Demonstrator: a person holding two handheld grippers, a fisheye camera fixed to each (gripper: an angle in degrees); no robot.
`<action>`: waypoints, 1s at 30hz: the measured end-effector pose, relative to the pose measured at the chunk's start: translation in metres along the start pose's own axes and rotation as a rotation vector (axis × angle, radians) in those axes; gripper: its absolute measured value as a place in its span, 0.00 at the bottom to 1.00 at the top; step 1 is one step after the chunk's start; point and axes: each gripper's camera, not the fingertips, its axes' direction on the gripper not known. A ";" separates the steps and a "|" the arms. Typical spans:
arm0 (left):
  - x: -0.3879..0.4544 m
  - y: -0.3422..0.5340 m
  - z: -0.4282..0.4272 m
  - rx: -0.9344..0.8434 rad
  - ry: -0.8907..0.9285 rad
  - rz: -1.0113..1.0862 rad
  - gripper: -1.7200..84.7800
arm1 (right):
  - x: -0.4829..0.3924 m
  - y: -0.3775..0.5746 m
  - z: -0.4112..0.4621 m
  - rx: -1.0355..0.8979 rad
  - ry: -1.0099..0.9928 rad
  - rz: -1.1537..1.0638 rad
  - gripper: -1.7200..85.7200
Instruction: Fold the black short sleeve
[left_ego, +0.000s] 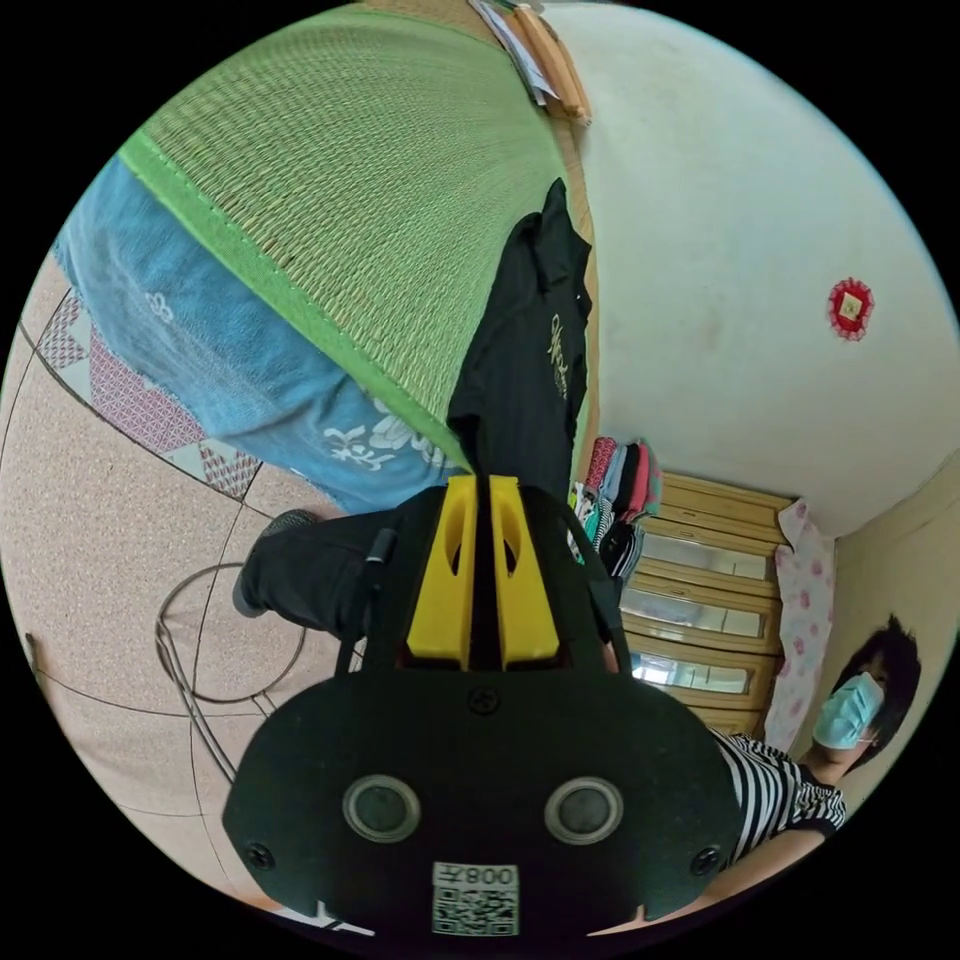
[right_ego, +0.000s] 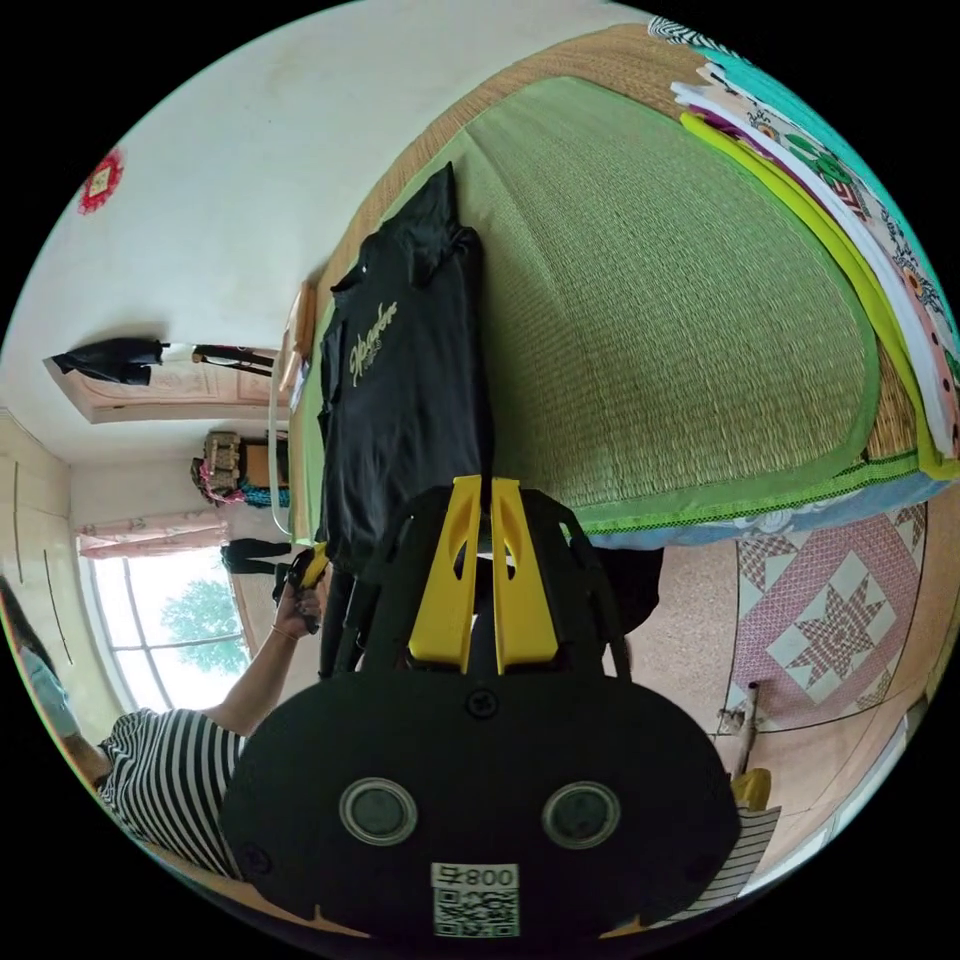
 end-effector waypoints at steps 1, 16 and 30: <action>0.001 0.003 -0.002 -0.003 -0.007 0.012 0.05 | 0.001 0.004 -0.005 0.008 -0.012 -0.015 0.04; -0.002 0.060 -0.041 -0.016 0.165 0.123 0.03 | 0.035 0.073 -0.026 0.031 -0.119 -0.075 0.04; 0.005 0.140 -0.108 -0.079 0.197 0.141 0.03 | 0.058 0.147 -0.053 0.068 -0.182 -0.117 0.04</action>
